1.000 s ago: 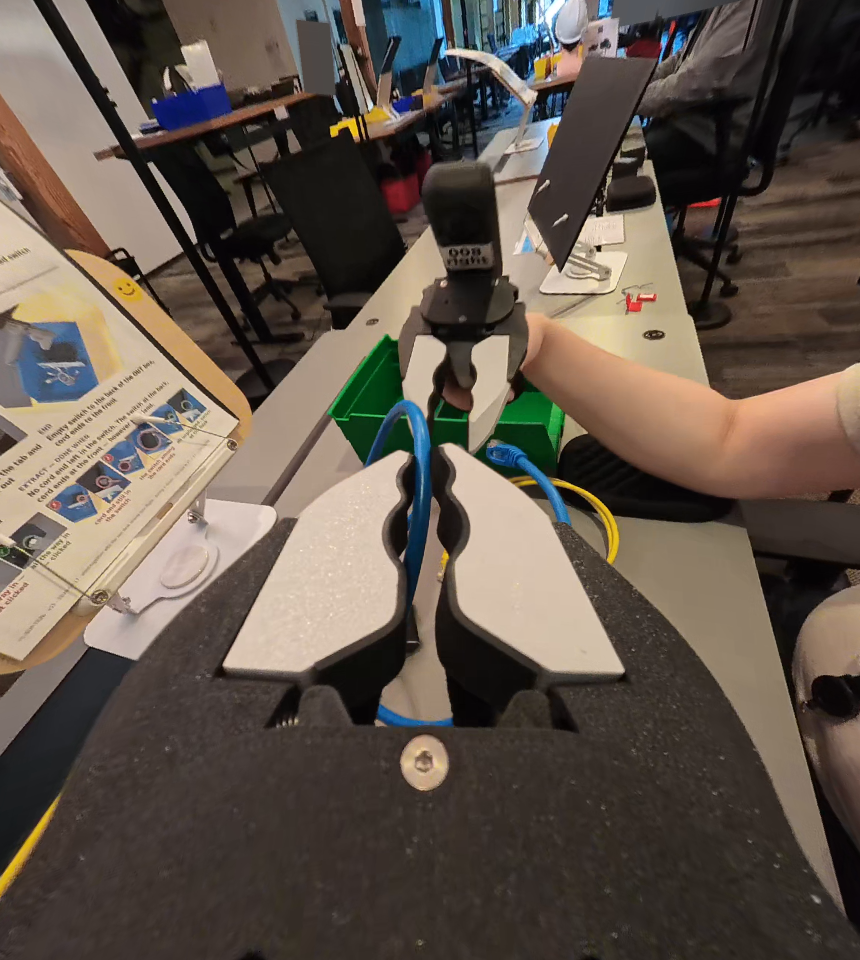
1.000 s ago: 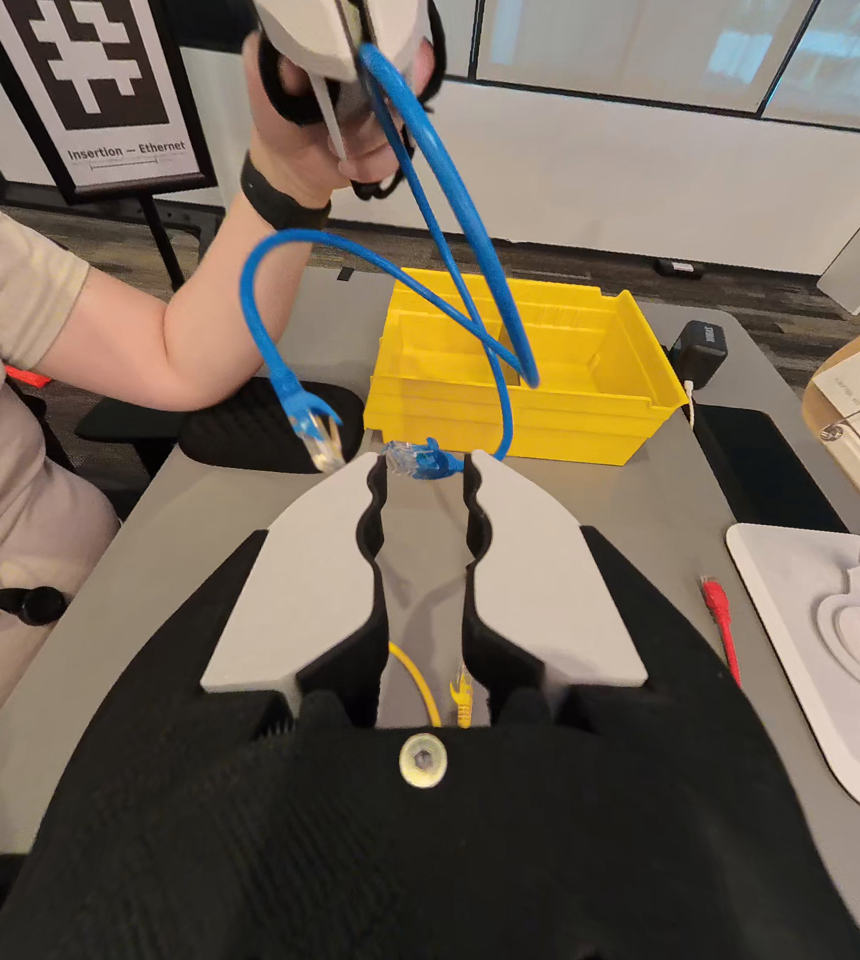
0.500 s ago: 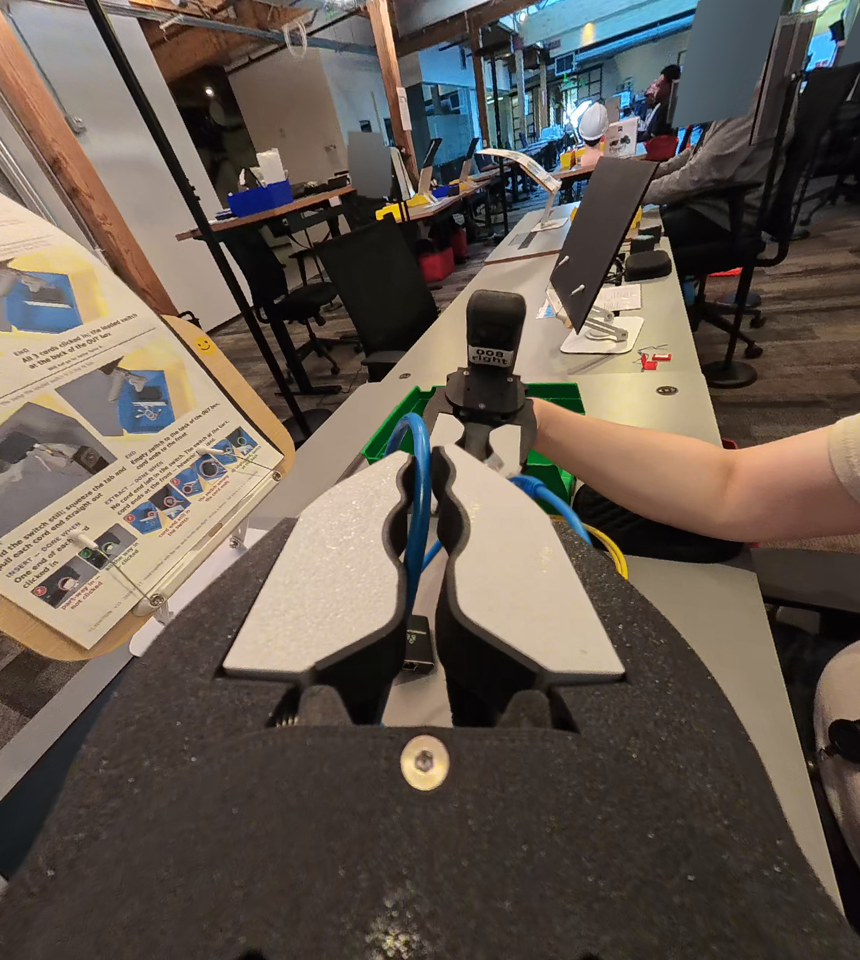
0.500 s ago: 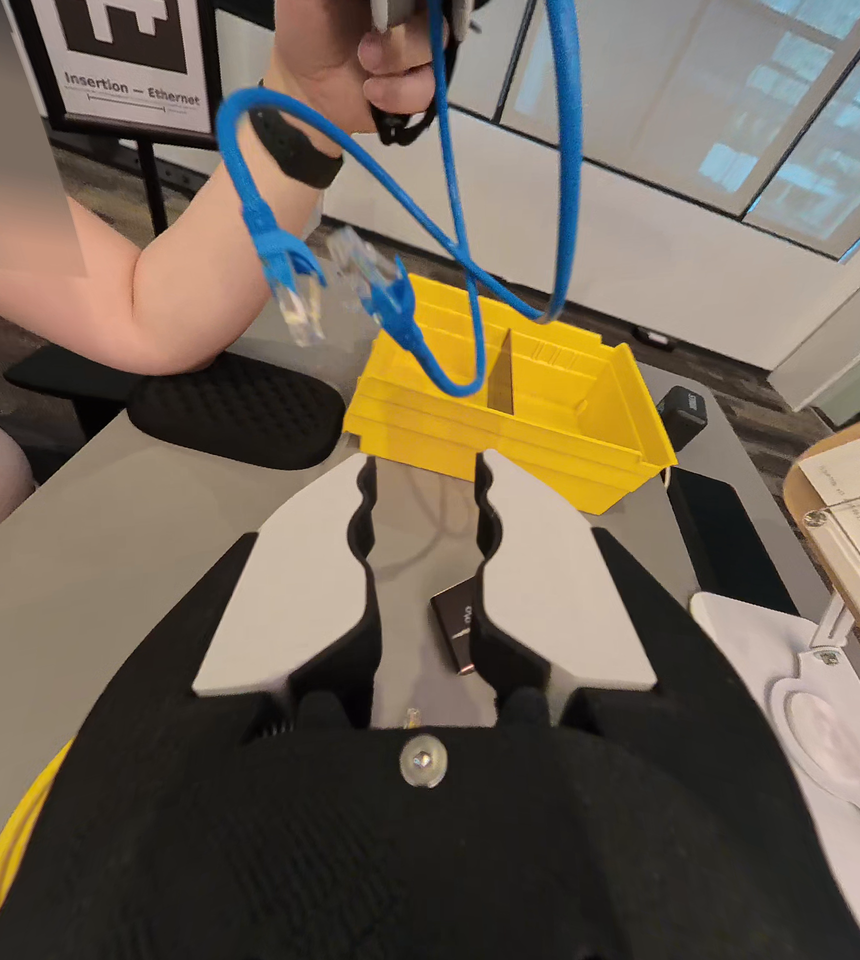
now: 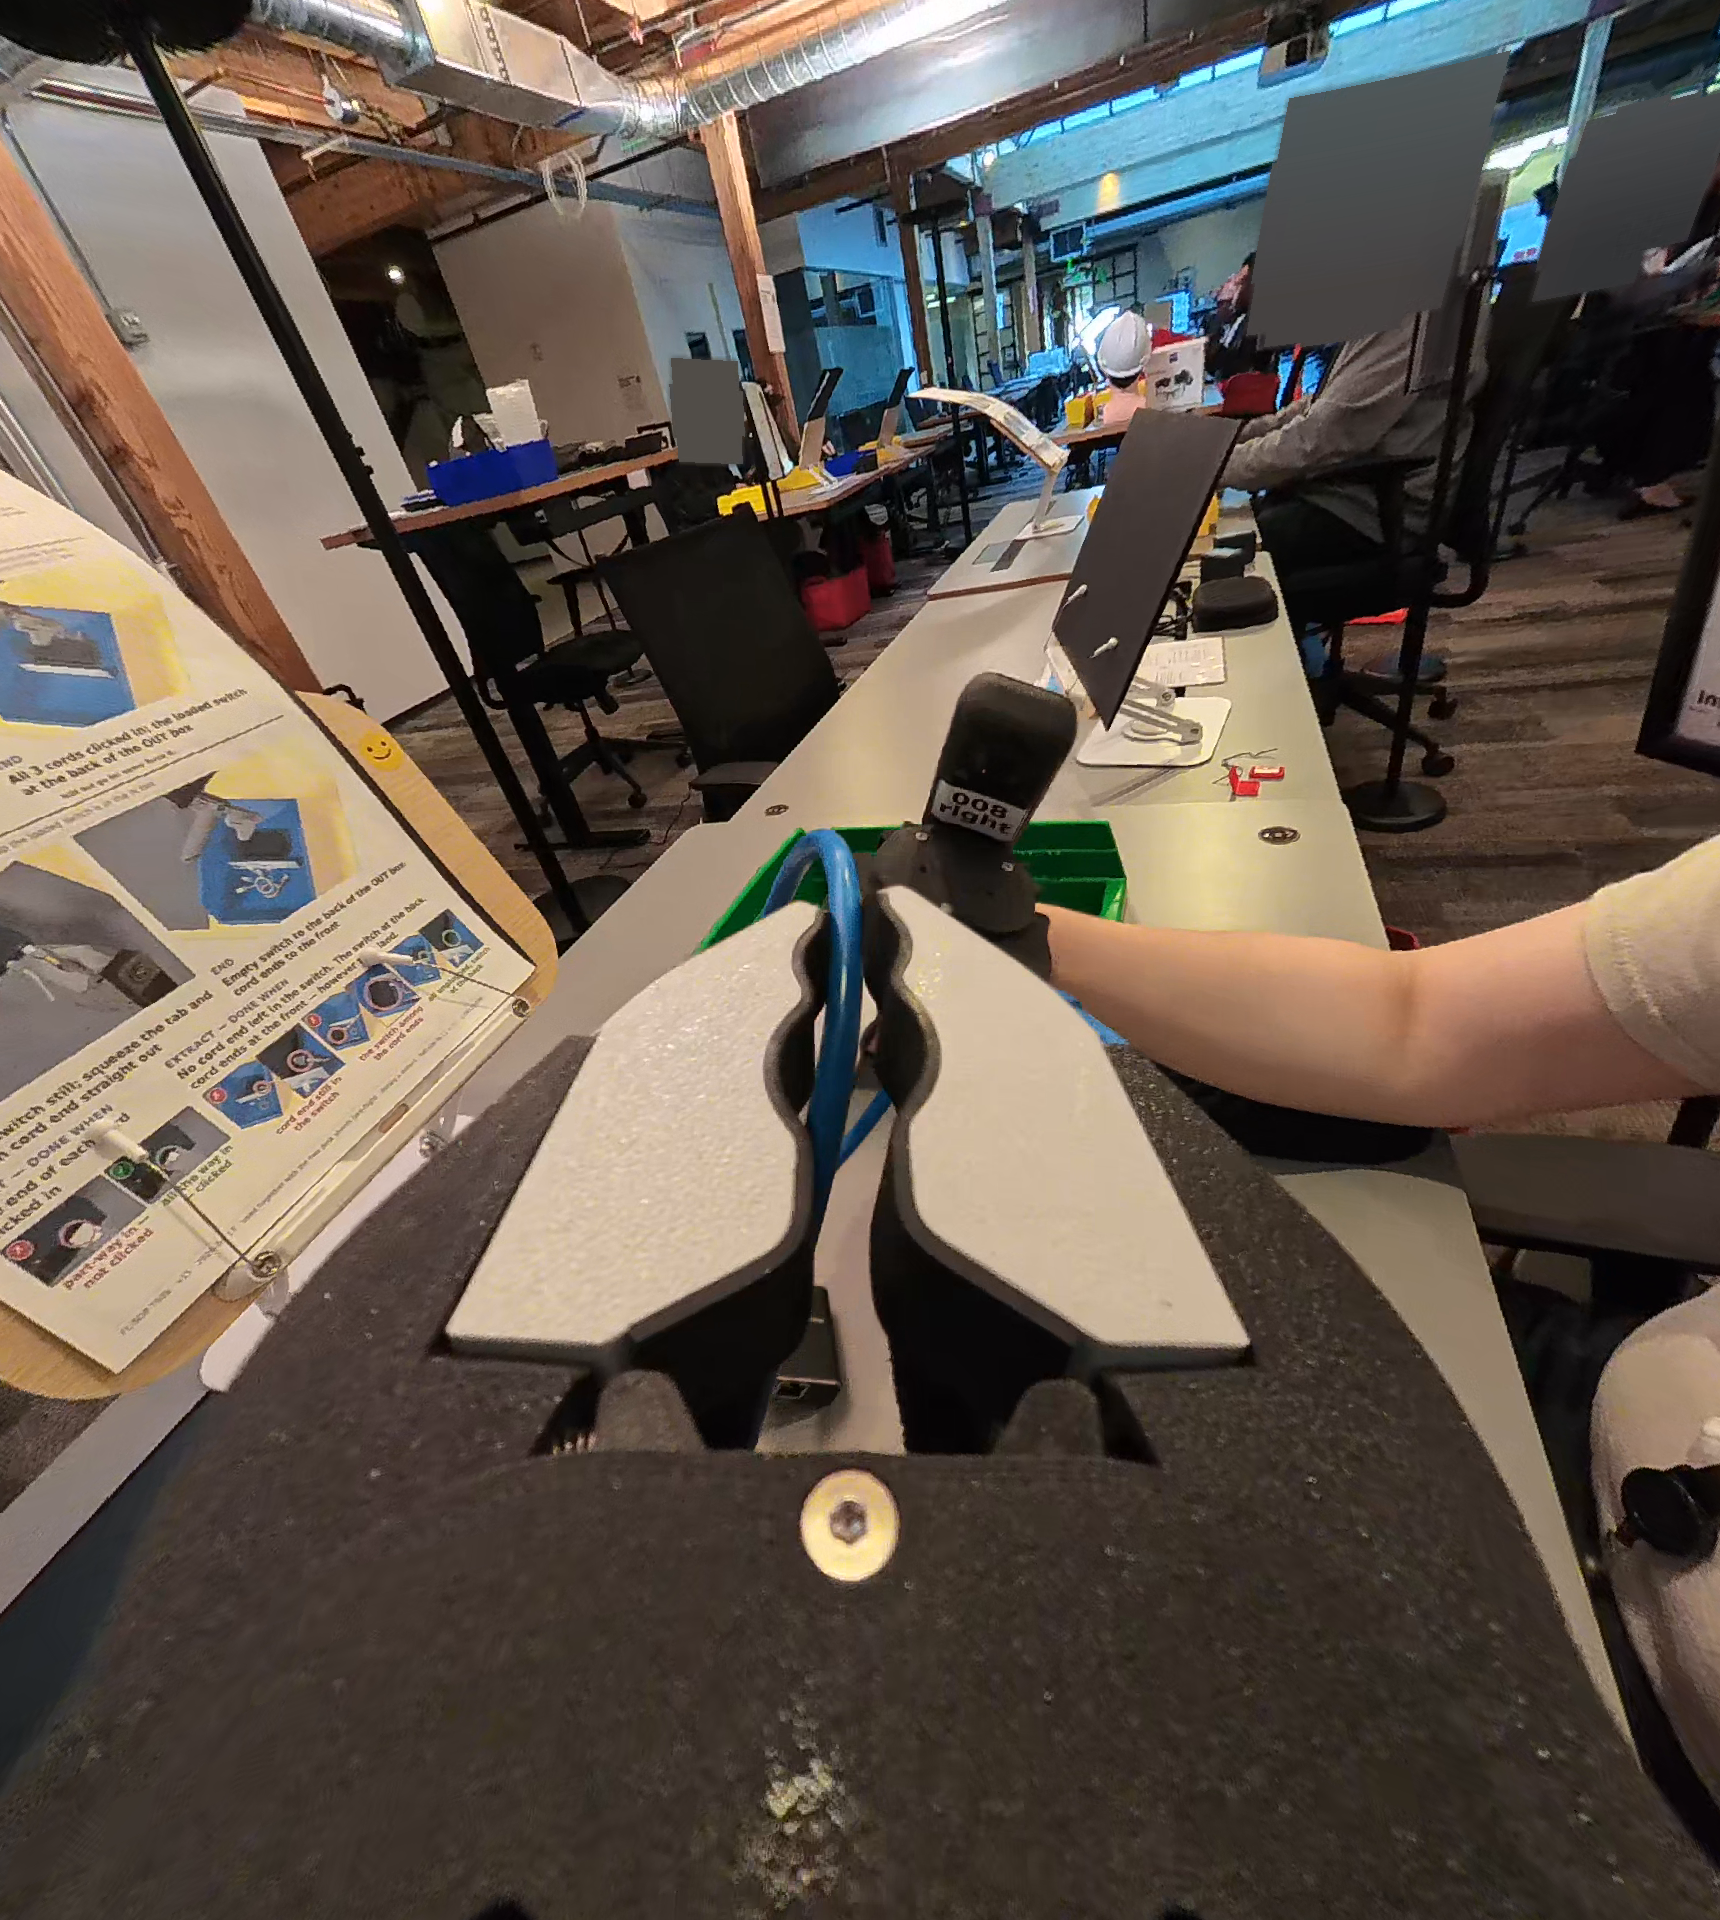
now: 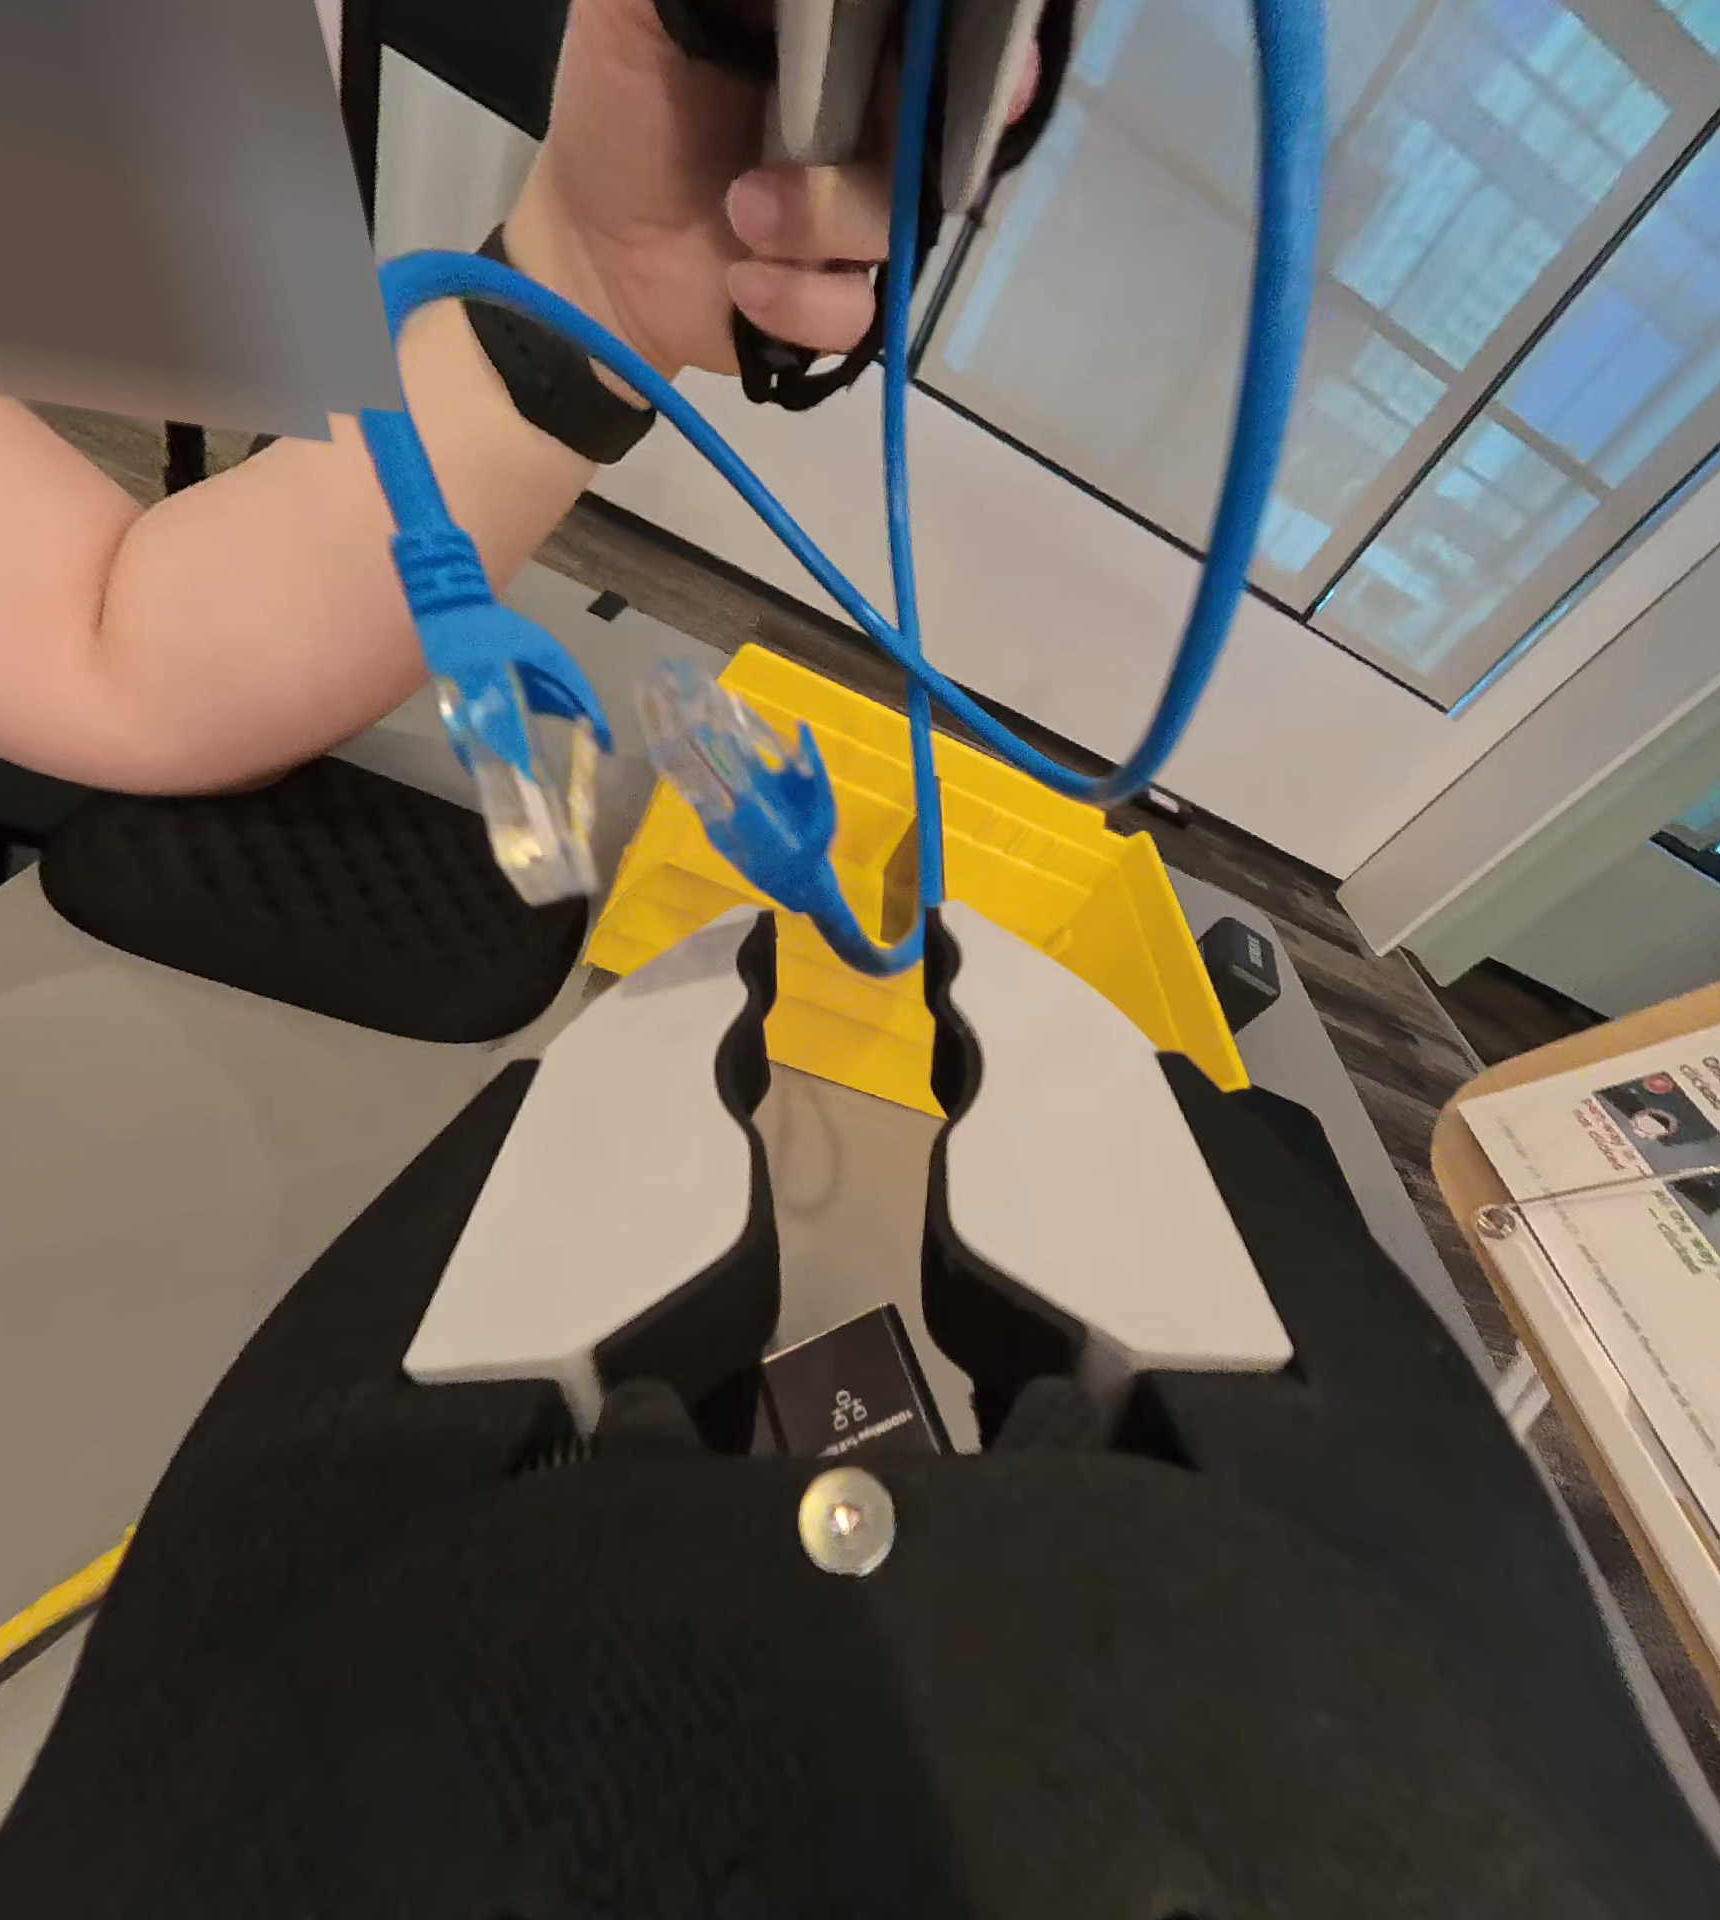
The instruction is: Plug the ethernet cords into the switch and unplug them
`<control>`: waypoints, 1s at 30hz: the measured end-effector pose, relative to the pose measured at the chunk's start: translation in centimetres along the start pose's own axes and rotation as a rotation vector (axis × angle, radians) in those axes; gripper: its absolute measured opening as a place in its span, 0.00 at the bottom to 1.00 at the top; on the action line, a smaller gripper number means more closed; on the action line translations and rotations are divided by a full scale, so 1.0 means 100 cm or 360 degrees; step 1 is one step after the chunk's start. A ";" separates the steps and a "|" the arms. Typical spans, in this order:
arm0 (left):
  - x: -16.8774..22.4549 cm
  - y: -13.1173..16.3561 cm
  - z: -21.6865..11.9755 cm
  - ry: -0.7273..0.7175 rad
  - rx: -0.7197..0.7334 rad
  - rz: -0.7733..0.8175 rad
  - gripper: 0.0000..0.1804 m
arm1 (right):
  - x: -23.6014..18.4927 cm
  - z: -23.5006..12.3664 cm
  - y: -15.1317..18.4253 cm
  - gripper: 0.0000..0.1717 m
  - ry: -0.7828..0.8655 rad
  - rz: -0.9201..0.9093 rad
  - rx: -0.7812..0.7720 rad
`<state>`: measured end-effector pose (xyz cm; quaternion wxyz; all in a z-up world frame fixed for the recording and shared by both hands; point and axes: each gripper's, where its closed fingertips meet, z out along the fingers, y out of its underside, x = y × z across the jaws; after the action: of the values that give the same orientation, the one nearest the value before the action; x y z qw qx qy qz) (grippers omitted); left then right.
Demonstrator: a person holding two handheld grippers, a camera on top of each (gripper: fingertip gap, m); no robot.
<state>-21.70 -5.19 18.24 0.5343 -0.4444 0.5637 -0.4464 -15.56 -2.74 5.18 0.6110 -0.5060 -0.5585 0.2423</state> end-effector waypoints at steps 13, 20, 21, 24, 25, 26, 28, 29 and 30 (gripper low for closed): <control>0.007 0.043 0.037 0.0309 -0.0167 -0.0232 0.09 | 0.022 -0.080 -0.053 0.04 0.0336 -0.0148 -0.0150; -0.004 0.082 0.065 0.0234 -0.0368 -0.0132 0.34 | 0.022 -0.097 -0.041 0.04 0.0474 -0.0332 -0.0536; -0.004 0.085 0.067 0.0196 -0.0408 -0.0078 0.37 | 0.021 -0.095 -0.040 0.04 0.0468 -0.0336 -0.0562; 0.006 0.087 0.077 0.0116 -0.0474 0.0169 0.38 | 0.023 -0.089 -0.031 0.04 0.0488 -0.0393 -0.0695; 0.009 0.083 0.082 0.0076 -0.0462 0.0247 0.35 | 0.023 -0.087 -0.028 0.04 0.0493 -0.0411 -0.0741; 0.010 0.079 0.087 0.0026 -0.0451 0.0303 0.32 | 0.023 -0.085 -0.024 0.04 0.0495 -0.0427 -0.0786; 0.015 0.074 0.095 -0.0003 -0.0444 0.0323 0.28 | 0.023 -0.082 -0.017 0.04 0.0491 -0.0461 -0.0867; 0.019 0.073 0.097 0.0017 -0.0437 0.0323 0.27 | 0.024 -0.081 -0.015 0.04 0.0499 -0.0480 -0.0895; 0.021 0.072 0.099 0.0016 -0.0427 0.0332 0.25 | 0.023 -0.079 -0.014 0.04 0.0492 -0.0492 -0.0906</control>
<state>-12.03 -5.99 10.49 0.5107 -0.4485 0.6642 -0.3113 -8.02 -4.03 8.54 0.5522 -0.5962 -0.5746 -0.0976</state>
